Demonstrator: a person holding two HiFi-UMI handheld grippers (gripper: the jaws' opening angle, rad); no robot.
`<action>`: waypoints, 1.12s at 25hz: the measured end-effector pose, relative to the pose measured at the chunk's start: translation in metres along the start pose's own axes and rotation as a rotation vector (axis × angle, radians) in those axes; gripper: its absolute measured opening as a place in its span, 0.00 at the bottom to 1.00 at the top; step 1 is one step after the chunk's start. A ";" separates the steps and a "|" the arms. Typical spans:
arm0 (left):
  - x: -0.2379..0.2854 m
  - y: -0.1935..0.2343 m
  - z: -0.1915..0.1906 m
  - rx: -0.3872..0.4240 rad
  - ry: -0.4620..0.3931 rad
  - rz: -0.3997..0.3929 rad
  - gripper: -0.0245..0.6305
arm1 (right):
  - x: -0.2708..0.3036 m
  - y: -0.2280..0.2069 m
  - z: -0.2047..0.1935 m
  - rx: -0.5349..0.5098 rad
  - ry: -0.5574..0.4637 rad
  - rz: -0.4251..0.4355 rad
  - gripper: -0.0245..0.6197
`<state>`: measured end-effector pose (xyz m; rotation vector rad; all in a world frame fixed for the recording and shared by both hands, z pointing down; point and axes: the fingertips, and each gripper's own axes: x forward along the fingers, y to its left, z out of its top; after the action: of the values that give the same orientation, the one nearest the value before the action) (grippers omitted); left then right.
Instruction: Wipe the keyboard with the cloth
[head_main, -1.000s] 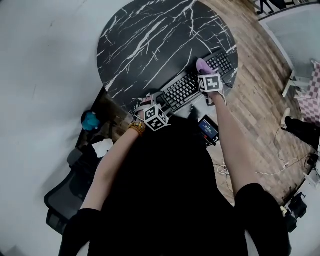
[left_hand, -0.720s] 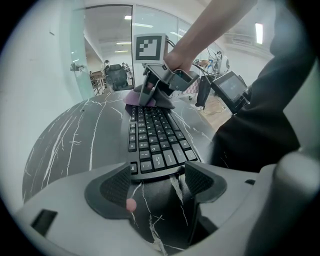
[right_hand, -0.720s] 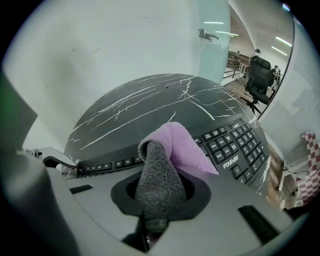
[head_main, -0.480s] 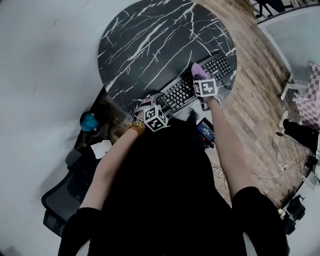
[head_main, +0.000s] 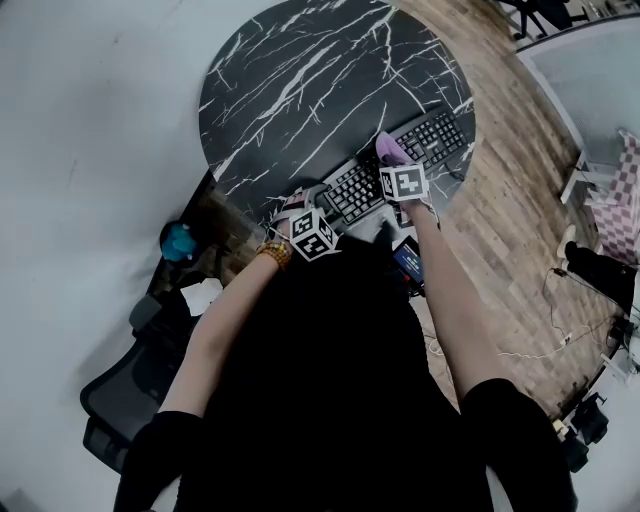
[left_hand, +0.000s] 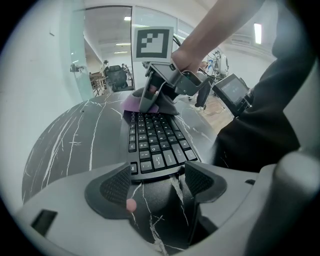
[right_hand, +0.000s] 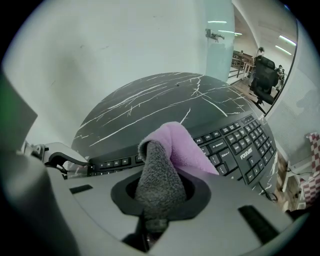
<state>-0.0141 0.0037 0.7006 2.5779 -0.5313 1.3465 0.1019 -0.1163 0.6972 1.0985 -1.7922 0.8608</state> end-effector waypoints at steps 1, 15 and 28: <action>0.000 0.000 0.000 0.000 -0.001 -0.001 0.53 | 0.000 0.003 -0.001 -0.002 -0.003 -0.001 0.14; 0.000 0.000 -0.001 0.005 -0.001 -0.002 0.53 | 0.001 0.025 -0.008 -0.054 -0.004 0.014 0.14; 0.001 0.001 -0.001 0.004 -0.001 0.001 0.53 | 0.001 0.053 -0.016 -0.091 0.002 0.057 0.14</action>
<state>-0.0148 0.0026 0.7020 2.5817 -0.5314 1.3478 0.0578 -0.0823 0.6982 0.9918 -1.8508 0.8052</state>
